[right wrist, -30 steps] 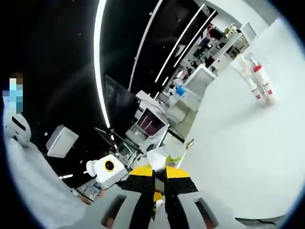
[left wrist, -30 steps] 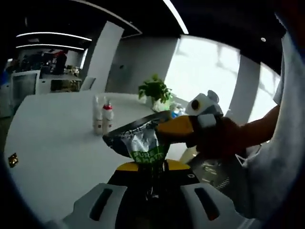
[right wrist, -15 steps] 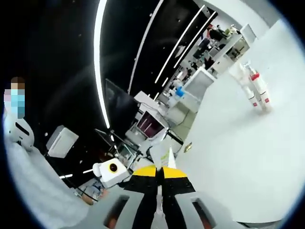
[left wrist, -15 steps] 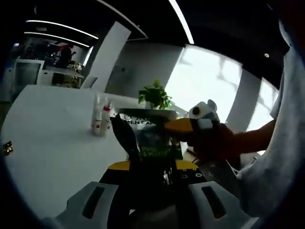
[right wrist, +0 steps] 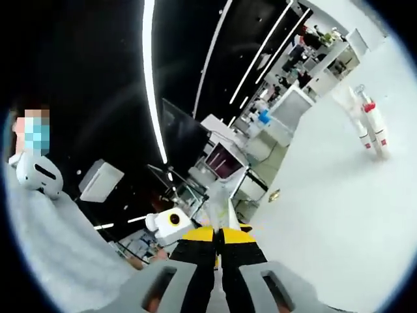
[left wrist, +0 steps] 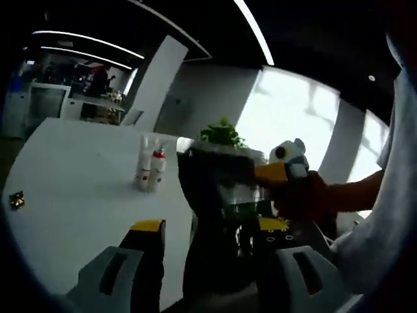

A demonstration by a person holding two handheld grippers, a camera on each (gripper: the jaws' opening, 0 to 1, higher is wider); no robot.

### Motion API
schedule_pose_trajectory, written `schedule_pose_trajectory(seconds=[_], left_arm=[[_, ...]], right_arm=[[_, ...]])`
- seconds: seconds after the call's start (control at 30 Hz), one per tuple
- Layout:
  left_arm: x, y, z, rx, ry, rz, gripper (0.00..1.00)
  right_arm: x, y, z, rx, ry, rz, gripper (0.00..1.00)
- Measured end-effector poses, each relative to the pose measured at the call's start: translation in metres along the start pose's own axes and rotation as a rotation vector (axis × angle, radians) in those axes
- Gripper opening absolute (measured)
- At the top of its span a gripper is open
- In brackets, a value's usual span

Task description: Arrange the skincare products in the storage area until every visible bottle or jar stands upright without overlapping.

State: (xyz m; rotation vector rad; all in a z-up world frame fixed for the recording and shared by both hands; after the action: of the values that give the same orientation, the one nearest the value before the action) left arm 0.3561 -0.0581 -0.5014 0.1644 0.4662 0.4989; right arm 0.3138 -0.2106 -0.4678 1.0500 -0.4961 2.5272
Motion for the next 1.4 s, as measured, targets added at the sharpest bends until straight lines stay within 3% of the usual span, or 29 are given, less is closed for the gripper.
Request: schedule_pose_trajectory(seconds=[0.07, 0.2, 0.37, 0.43, 0.53, 0.77, 1.0, 1.07, 1.17, 1.23, 1.3, 1.4], left_arm=[[-0.009, 0.002, 0.002, -0.009, 0.04, -0.078, 0.47], [-0.024, 0.006, 0.006, -0.04, 0.021, -0.193, 0.42], [-0.025, 0.006, 0.002, -0.009, 0.019, -0.21, 0.32], [-0.024, 0.007, 0.003, -0.018, 0.024, -0.217, 0.3], [-0.024, 0.01, 0.004, -0.016, 0.048, -0.244, 0.18], [-0.03, 0.012, 0.003, 0.004, 0.095, -0.306, 0.02], [-0.03, 0.014, 0.006, 0.005, 0.184, -0.348, 0.0], [-0.03, 0.014, 0.006, 0.007, 0.196, -0.347, 0.0], [-0.028, 0.014, 0.008, -0.001, 0.232, -0.351, 0.0], [-0.027, 0.014, 0.009, -0.002, 0.264, -0.359, 0.0], [-0.028, 0.015, 0.01, 0.008, 0.326, -0.393, 0.0], [-0.025, 0.015, 0.011, -0.009, 0.337, -0.384, 0.0]], right_arm=[[0.005, -0.001, 0.001, -0.009, -0.014, 0.053, 0.0], [0.015, -0.001, 0.004, -0.01, -0.068, 0.158, 0.0], [0.013, -0.002, 0.002, 0.039, -0.043, 0.14, 0.0], [0.012, 0.0, 0.004, 0.026, -0.047, 0.14, 0.0], [0.01, 0.004, 0.006, 0.013, -0.039, 0.132, 0.0], [0.007, 0.008, 0.006, 0.005, -0.061, 0.121, 0.0], [0.013, 0.005, 0.007, -0.048, -0.019, 0.172, 0.0], [0.014, 0.004, 0.006, -0.043, -0.025, 0.179, 0.08], [0.014, -0.002, -0.008, 0.056, -0.041, 0.183, 0.13], [0.014, -0.007, -0.015, 0.083, -0.036, 0.181, 0.13], [0.014, -0.009, -0.018, 0.092, -0.04, 0.189, 0.08], [0.013, -0.008, -0.017, 0.088, -0.044, 0.19, 0.04]])
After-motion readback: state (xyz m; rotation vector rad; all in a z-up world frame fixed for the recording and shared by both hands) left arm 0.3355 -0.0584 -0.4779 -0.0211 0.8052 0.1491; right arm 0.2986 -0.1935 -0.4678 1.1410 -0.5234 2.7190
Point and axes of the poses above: the point that each gripper's makers call its tool centre point, and the gripper's own axes: y roughly backward along the fingers, x roughly to its left, z roughly out of its top, the point moved 7 cm from there along y, roughly backward along the fingers, and after that the axes turned 12 degrees about z, right-handed, at the moved point
